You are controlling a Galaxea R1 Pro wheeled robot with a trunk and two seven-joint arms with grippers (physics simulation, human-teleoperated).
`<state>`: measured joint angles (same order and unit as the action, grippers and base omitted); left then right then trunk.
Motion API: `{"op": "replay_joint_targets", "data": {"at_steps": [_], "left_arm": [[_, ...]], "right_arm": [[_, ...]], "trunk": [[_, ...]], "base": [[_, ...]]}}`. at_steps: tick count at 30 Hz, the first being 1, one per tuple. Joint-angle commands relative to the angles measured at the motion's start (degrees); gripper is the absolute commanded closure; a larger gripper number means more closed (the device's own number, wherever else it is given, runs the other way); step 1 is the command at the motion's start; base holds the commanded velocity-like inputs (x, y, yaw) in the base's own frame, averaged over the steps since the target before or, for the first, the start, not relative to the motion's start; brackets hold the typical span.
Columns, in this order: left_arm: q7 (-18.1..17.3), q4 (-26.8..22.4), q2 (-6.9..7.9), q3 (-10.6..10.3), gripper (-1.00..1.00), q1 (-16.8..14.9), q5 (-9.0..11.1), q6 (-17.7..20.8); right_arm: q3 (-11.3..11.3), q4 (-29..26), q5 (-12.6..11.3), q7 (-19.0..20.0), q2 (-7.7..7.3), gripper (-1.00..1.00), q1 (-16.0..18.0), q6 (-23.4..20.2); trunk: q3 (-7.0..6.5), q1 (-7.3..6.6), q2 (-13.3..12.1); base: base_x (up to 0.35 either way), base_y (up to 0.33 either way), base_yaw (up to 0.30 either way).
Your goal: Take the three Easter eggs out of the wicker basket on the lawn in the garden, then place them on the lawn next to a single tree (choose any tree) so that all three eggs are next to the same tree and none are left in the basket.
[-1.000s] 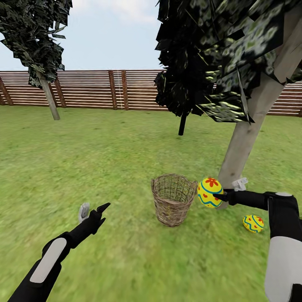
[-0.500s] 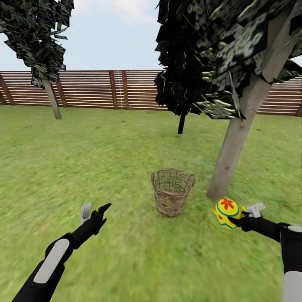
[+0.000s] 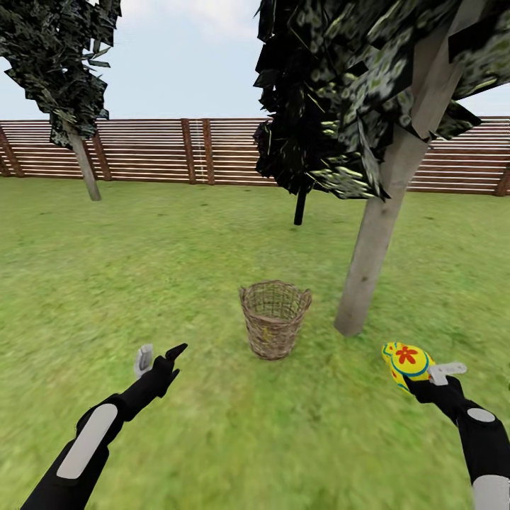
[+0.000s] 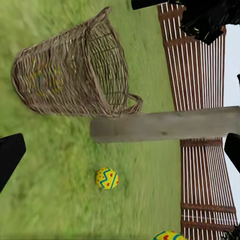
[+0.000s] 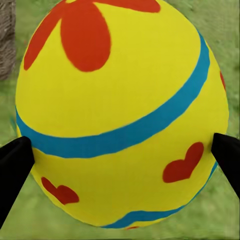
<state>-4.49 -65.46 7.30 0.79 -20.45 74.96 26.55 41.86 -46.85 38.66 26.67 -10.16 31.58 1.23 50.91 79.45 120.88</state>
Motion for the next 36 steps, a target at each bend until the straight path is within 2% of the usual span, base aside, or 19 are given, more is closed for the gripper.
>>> {"op": "replay_joint_targets", "data": {"at_steps": [1,7,13,15,18,21,22,23,25,27,29,31,33,36], "left_arm": [[-0.01,-0.02,0.0,0.08,-1.0,-0.03,0.28,0.34],[0.01,0.05,0.0,0.08,-1.0,-0.03,0.28,0.34],[0.01,0.18,0.0,0.08,-1.0,-0.03,0.25,0.34],[0.01,1.2,0.0,0.08,-1.0,-0.04,0.27,0.27],[0.01,1.45,0.0,0.08,-1.0,-0.04,0.28,0.32],[0.01,1.47,0.0,0.08,-1.0,-0.04,0.28,0.29],[0.02,1.46,0.0,0.08,-1.0,-0.05,0.28,0.28],[0.04,1.47,0.0,0.08,-1.0,-0.08,0.28,0.29],[0.06,1.47,0.0,0.08,-1.0,-0.06,0.28,0.32],[0.07,1.48,0.0,0.08,-1.0,-0.07,0.28,0.33],[0.03,1.48,0.0,0.08,-1.0,-0.08,0.33,0.34],[0.02,1.46,0.0,0.08,-1.0,-0.11,0.31,0.34],[0.02,1.47,0.0,0.08,-1.0,-0.11,0.34,0.34],[0.01,1.48,0.0,0.08,-1.0,-0.12,0.36,0.34]], "right_arm": [[0.18,0.86,0.56,-1.94,0.05,1.0,0.06,0.31],[-0.14,5.53,0.76,-9.72,-0.01,1.0,0.06,0.72],[-0.68,9.3,1.12,-14.45,0.06,1.0,0.06,2.7],[-3.26,12.13,4.42,-19.86,0.11,1.0,0.06,2.72],[-7.29,16.0,6.36,-29.06,0.14,1.0,0.06,2.84],[-11.22,17.41,6.81,-31.98,0.14,1.0,0.26,2.82],[-12.96,17.76,6.9,-34.02,0.16,1.0,0.54,2.78],[-15.66,19.14,7.04,-37.2,0.21,1.0,0.9,2.76],[-19.67,21.16,7.11,-40.15,0.27,1.0,1.78,2.76],[-25.16,22.67,7.09,-42.23,0.31,1.0,3.2,2.68],[-28.3,24.62,7.07,-42.96,0.39,1.0,4.01,2.72],[-29.82,28.57,7.92,-43.07,0.4,1.0,4.16,2.83],[-31.25,29.56,8.51,-43.3,0.42,1.0,4.18,2.83],[-31.8,29.81,8.72,-45.65,0.34,1.0,4.19,2.82]], "trunk": [[0.05,-0.01,0.02],[0.05,-0.01,0.02],[0.05,-0.01,0.02],[0.05,-0.01,0.02],[0.05,-0.01,0.02],[0.05,-0.01,0.02],[0.05,-0.01,0.02],[0.05,-0.01,0.02],[0.05,-0.01,0.02],[0.05,-0.01,0.02],[0.05,-0.01,0.02],[0.05,-0.01,0.02],[0.05,-0.01,0.02],[0.05,-0.01,0.02]], "base": [[0.0,-0.332,0.0],[0.0,-0.332,0.0],[0.0,-0.332,0.0],[0.0,-0.331,0.0],[0.0,-0.331,0.0],[0.0,-0.331,0.0],[0.0,-0.331,0.0],[0.0,-0.331,0.0],[0.0,-0.331,0.0],[0.028,-0.331,0.0],[0.124,-0.315,0.0],[0.217,-0.27,0.0],[0.24,-0.257,0.0],[0.248,-0.252,0.0]]}}
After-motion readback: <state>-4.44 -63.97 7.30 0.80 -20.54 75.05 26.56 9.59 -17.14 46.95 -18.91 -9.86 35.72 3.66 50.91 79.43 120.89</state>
